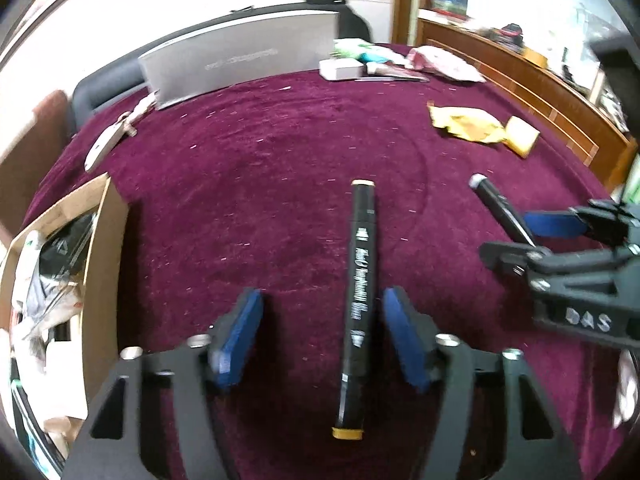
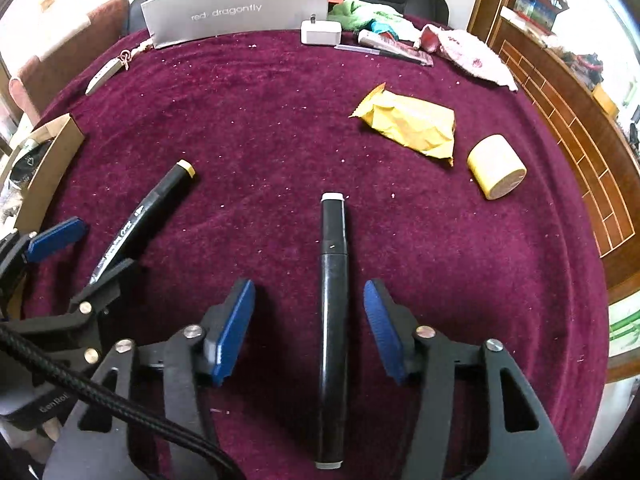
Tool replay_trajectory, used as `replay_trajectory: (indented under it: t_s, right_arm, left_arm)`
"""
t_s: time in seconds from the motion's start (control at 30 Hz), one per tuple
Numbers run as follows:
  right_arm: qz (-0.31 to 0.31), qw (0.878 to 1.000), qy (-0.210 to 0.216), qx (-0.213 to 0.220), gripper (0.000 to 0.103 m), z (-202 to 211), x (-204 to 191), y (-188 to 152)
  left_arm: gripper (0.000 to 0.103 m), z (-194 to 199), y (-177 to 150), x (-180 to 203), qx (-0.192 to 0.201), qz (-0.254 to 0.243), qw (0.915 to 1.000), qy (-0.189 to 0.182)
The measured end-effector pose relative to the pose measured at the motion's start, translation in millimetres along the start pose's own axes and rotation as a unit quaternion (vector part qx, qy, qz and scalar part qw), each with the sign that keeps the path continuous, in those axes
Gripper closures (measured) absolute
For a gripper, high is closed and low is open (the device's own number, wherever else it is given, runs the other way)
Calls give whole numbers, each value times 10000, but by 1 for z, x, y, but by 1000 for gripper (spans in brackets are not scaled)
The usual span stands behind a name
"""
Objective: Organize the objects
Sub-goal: 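Carry both black markers over the cardboard tray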
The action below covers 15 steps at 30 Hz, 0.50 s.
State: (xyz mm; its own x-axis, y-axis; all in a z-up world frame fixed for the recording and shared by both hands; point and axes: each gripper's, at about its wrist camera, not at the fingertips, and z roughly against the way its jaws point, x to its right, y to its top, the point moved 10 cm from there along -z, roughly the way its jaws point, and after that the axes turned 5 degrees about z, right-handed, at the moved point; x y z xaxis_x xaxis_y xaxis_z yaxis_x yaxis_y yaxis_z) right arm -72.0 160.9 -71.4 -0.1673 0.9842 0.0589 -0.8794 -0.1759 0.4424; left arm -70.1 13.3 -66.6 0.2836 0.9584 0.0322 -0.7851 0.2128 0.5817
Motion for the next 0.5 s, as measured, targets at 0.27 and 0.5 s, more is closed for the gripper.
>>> replay_trajectory:
  t_s: [0.27,0.5]
  right_arm:
    - [8,10000,59,-22,87,6,-13,0]
    - [-142,9990,421,-20,91,13,-21,-8]
  left_arm:
    - [92,10,-7,14,-130,-12,9994,-314]
    - [92,21,-22,19,-188,46,9987,-462]
